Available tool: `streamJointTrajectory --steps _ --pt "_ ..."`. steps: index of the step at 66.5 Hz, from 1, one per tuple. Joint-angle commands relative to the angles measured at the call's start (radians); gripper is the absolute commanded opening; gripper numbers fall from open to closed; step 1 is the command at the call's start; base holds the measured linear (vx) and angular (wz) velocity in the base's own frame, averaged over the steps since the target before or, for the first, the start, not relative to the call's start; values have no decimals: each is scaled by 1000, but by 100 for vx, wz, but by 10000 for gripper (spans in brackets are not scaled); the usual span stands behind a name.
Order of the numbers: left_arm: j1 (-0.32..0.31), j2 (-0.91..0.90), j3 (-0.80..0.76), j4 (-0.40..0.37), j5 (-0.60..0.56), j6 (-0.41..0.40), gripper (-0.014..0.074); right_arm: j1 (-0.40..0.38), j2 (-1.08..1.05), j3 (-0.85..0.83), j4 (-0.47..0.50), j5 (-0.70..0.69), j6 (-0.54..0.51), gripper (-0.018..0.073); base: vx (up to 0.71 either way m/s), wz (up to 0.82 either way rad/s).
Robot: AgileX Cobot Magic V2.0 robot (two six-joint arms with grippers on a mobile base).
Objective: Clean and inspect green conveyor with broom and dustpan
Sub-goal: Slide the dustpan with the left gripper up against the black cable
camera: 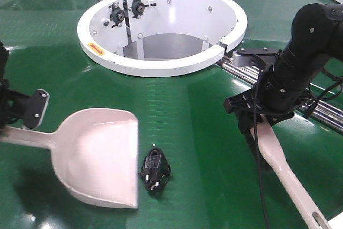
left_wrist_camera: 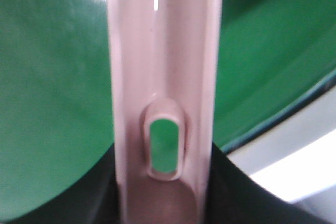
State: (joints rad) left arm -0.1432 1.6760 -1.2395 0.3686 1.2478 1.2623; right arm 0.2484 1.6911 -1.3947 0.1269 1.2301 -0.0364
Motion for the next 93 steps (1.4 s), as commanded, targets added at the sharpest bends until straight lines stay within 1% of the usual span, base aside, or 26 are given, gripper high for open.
streamJointTrajectory --steps 1,26,39,48,63,72,93 --pt "-36 -25 -24 -91 -2 -11 -24 -2 -48 -29 6 51 -1 -5 0 0" --pt "-70 -25 -24 -91 -8 -11 -24 -2 -48 -29 6 51 -1 -5 0 0" --pt "-80 -25 -24 -88 -35 -1 -24 -2 -48 -29 6 50 -1 -5 0 0" --pt "-81 -25 -24 -82 -50 45 -24 -2 -48 -29 6 50 -1 -5 0 0" --pt "-81 -25 -24 -71 -51 44 -24 -2 -48 -29 6 50 -1 -5 0 0" --pt "-81 -25 -24 -90 -63 44 -24 -2 -48 -29 6 50 -1 -5 0 0" --pt "-80 -26 -24 -90 -69 44 -24 -2 -48 -29 6 50 -1 -5 0 0"
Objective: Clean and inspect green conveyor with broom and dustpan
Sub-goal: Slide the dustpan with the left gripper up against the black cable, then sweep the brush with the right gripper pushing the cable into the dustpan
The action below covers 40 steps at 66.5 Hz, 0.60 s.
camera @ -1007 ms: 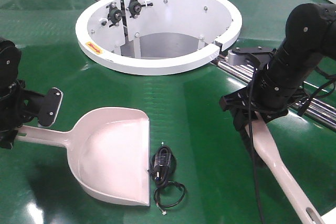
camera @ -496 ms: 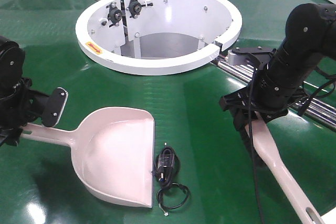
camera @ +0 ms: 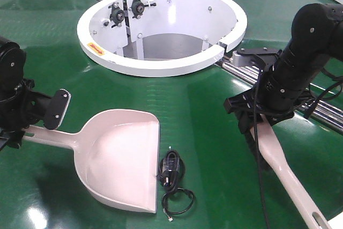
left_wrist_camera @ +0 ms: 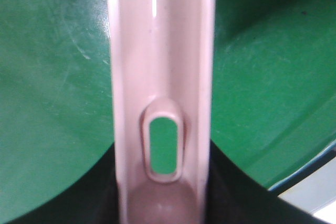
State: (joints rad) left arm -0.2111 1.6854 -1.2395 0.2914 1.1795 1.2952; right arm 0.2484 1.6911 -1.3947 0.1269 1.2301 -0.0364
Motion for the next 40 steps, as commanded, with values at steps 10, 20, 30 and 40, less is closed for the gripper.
streamJointTrajectory --steps 10,20,30,40 --pt "-12 -36 -24 -13 2 12 -24 -2 -48 -29 6 50 -1 -5 0 0" --pt "-12 -36 -24 -13 2 12 -24 -2 -48 -29 6 51 -1 -5 0 0" --pt "-12 -36 -24 -13 2 12 -24 -2 -48 -29 6 51 -1 -5 0 0" --pt "-12 -36 -24 -13 2 12 -24 -2 -48 -29 6 51 -1 -5 0 0"
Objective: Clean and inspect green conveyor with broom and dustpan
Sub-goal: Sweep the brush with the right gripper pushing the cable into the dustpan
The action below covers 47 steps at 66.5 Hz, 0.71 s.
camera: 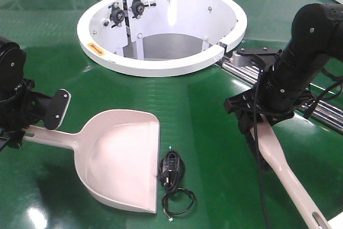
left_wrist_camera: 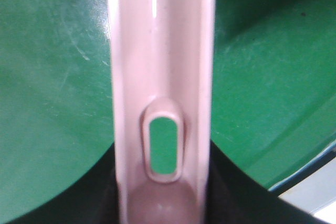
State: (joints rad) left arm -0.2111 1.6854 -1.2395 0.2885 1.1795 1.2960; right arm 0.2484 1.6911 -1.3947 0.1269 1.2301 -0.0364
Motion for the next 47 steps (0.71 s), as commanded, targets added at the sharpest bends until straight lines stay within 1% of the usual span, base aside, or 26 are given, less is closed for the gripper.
streamJointTrajectory --steps 1,9,31,47 --pt "-12 -36 -24 -10 2 11 -24 -2 -48 -29 6 51 -1 -5 0 0" --pt "-12 -36 -24 -10 2 11 -24 -2 -48 -29 6 34 -1 -5 0 0" --pt "-12 -36 -24 -10 2 11 -24 -2 -48 -29 8 51 -1 -5 0 0" --pt "-12 -36 -24 -10 2 11 -24 0 -44 -29 90 17 8 -5 0 0"
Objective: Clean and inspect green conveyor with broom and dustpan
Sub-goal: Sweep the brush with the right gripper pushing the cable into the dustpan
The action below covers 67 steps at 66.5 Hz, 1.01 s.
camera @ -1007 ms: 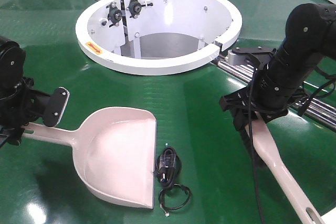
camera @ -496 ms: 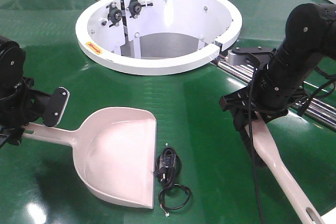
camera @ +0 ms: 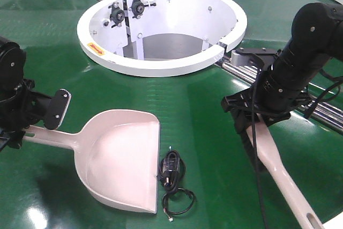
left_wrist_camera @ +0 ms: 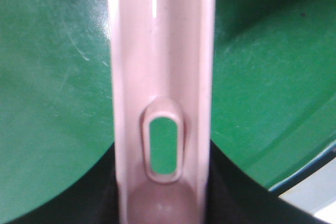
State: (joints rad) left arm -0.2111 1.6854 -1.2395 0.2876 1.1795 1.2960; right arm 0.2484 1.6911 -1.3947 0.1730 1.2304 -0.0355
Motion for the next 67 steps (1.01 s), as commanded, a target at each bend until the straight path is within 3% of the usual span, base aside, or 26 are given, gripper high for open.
streamJointTrajectory --steps 1,28,67 --pt "-12 -36 -24 -9 2 11 -24 0 -43 -29 49 19 13 -5 0 0" --pt "-12 -36 -24 -9 2 11 -23 48 67 -28 60 51 163 -5 0 0" --pt "-12 -36 -24 -9 4 11 -23 169 201 -28 32 51 218 -5 0 0"
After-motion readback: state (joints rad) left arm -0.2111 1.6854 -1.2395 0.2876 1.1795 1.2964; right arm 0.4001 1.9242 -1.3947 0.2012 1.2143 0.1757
